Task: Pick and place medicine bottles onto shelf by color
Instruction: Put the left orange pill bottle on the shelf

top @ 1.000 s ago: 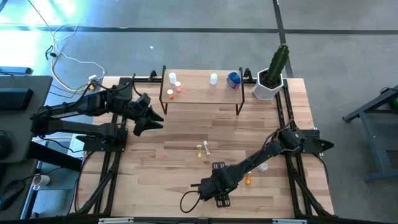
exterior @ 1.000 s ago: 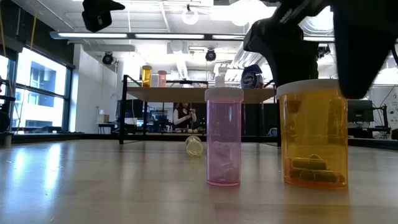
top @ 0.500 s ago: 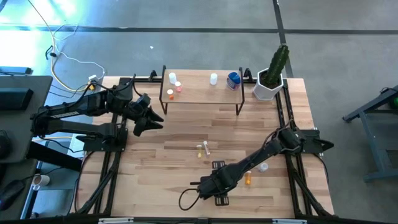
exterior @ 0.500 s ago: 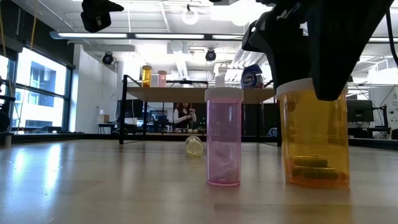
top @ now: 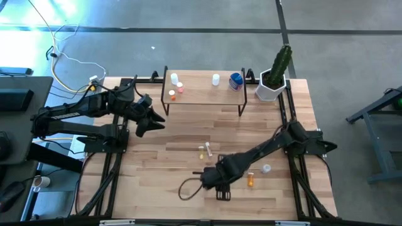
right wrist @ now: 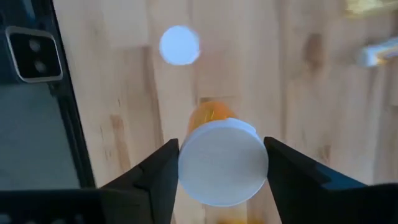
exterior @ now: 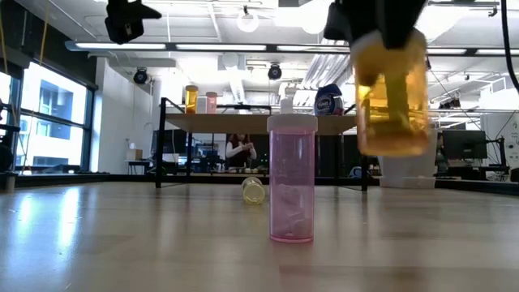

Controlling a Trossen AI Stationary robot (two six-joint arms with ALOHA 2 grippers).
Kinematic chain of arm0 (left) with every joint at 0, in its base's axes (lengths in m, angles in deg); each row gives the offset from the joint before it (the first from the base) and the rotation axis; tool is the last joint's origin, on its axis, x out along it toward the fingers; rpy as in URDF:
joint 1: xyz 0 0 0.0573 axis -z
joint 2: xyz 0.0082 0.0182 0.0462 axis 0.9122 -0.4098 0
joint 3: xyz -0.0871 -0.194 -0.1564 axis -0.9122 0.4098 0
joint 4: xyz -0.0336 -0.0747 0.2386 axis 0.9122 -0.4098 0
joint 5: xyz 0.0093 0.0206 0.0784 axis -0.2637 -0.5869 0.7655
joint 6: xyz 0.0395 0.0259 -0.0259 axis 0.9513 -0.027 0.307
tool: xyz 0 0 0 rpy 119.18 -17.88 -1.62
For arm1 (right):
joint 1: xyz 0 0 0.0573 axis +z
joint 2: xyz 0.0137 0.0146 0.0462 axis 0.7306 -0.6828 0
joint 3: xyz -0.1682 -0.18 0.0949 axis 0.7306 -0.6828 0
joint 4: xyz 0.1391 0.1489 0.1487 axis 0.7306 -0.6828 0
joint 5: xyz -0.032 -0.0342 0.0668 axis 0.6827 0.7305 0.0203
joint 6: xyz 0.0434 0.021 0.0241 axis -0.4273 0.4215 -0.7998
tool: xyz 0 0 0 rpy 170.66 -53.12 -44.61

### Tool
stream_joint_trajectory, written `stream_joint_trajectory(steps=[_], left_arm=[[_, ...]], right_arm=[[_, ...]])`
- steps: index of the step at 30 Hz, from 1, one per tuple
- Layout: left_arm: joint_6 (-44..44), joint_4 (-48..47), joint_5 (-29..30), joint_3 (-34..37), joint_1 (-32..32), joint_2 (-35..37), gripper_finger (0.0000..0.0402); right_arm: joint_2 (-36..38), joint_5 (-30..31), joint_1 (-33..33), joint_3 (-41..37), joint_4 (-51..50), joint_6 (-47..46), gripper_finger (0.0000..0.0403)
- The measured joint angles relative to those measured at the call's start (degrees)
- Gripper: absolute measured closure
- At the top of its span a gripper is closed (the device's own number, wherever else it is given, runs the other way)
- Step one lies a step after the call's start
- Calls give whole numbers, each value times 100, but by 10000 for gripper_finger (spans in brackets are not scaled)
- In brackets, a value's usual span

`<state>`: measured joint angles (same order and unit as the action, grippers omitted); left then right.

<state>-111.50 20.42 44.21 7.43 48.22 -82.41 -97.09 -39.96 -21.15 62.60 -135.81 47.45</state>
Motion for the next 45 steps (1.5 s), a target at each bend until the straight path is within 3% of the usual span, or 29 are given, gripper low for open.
stream_joint_trajectory(steps=[12, 19, 27, 35, 45], left_arm=[[100, -474, 974, 0, -1, -1, 190], [476, -474, 1239, 0, -2, -44, 190], [901, -480, 1266, -2, -2, -44, 190], [1040, -495, 1288, -2, -2, -46, 190], [1068, -493, 1443, -2, -4, -46, 190]], right_arm=[[749, -57, -975, 0, -246, -57, 209], [1073, -19, -1750, 2, -515, 326, 209], [1297, 113, -2688, 41, -720, 852, 208], [1326, 645, -3487, 868, -1443, 1552, 208], [1327, 695, -4567, 1320, -1574, 2743, 208]])
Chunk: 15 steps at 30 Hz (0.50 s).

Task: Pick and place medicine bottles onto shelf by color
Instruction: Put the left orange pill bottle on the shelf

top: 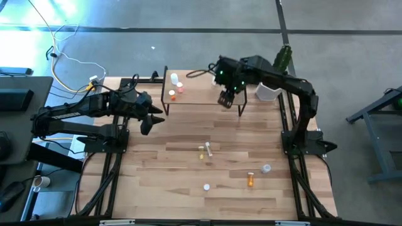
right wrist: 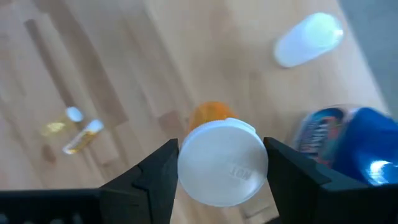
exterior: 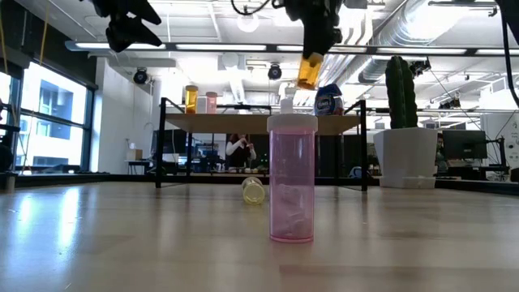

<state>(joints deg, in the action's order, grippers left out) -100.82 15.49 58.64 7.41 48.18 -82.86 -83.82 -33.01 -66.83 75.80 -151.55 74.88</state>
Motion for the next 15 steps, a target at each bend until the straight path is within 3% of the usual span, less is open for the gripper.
stream_joint_trajectory(steps=[7, 15], left_arm=[[14, 0, 367, 1, 0, 0, 190], [-109, 1, 377, 2, 0, 1, 190]], right_arm=[[-113, -135, -487, 0, 21, 913, 208], [-392, -433, -598, -2, -48, 1660, 208]])
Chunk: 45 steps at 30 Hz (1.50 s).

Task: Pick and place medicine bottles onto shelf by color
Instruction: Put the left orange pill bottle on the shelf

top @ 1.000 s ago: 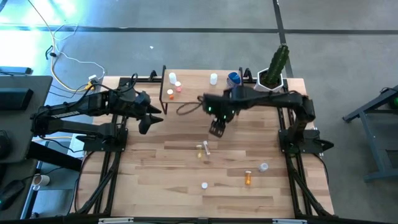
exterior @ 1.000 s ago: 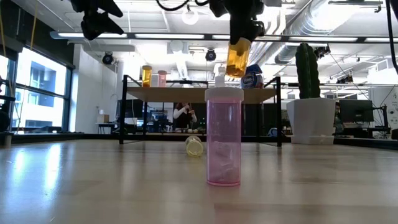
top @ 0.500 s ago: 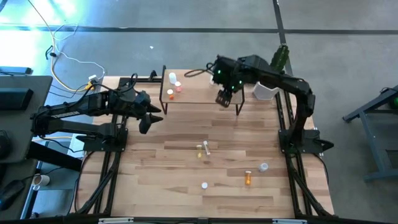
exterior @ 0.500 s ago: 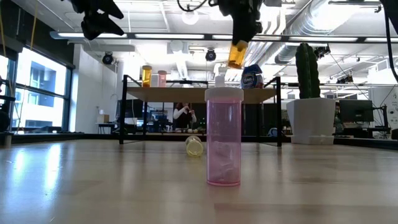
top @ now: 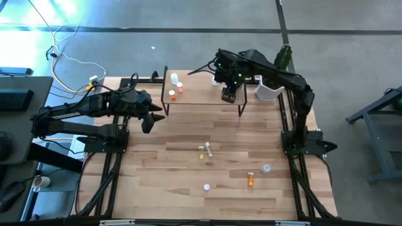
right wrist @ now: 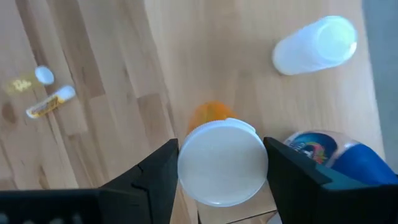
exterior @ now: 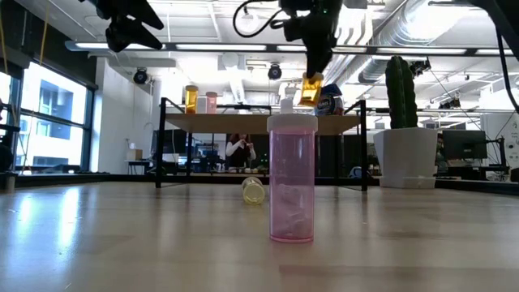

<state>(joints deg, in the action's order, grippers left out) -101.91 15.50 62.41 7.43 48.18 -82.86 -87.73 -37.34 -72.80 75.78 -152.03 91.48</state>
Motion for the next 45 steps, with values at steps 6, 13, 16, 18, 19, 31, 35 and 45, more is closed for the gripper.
stream_joint_trajectory(steps=[6, 13, 16, 18, 19, 31, 35, 45], left_arm=[[-20, 1, -2, -1, 0, 1, 190], [-40, 3, -7, -2, 0, 1, 190], [-152, 3, -20, -2, 0, 1, 190], [-171, 3, -22, -1, -1, 1, 190], [-170, 2, -22, -2, 0, 1, 190], [-170, 3, -22, -1, 0, 1, 190], [-170, 1, -22, -2, -2, 1, 190], [-168, -1, -22, -2, -1, 1, 190]], right_arm=[[-146, -54, 0, -2, -187, 308, 208], [-238, -50, -65, -2, -295, 433, 208], [-245, -56, -116, -2, -320, 448, 208], [-264, -54, -129, -2, -317, 428, 208], [-267, -54, -144, -2, -321, 428, 208], [-268, 92, -151, -2, -289, 532, 172], [-268, 92, -150, -2, -232, 533, 152], [-196, 370, -149, 48, -151, 309, 150]])
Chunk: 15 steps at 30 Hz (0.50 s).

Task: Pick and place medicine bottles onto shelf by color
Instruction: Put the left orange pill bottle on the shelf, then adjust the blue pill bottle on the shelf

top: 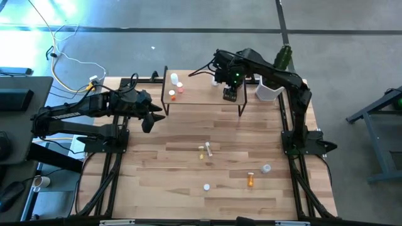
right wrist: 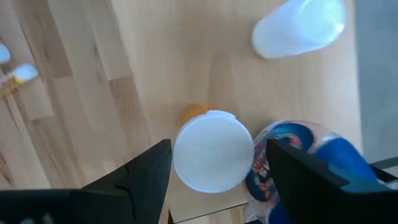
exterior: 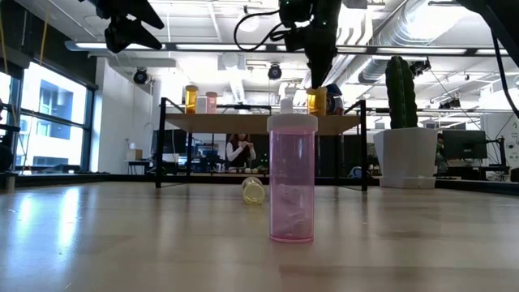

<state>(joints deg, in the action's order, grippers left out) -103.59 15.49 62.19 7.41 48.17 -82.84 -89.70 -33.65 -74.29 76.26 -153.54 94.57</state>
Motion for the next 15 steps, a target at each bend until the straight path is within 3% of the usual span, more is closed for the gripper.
stream_joint_trajectory(steps=[13, 15], left_arm=[[4, 0, 0, 1, 0, 0, 190], [4, 0, 0, 0, -1, 0, 190]], right_arm=[[45, -42, 46, 1546, -226, -1022, 149], [271, -35, 88, 1355, 40, -1108, 149]])
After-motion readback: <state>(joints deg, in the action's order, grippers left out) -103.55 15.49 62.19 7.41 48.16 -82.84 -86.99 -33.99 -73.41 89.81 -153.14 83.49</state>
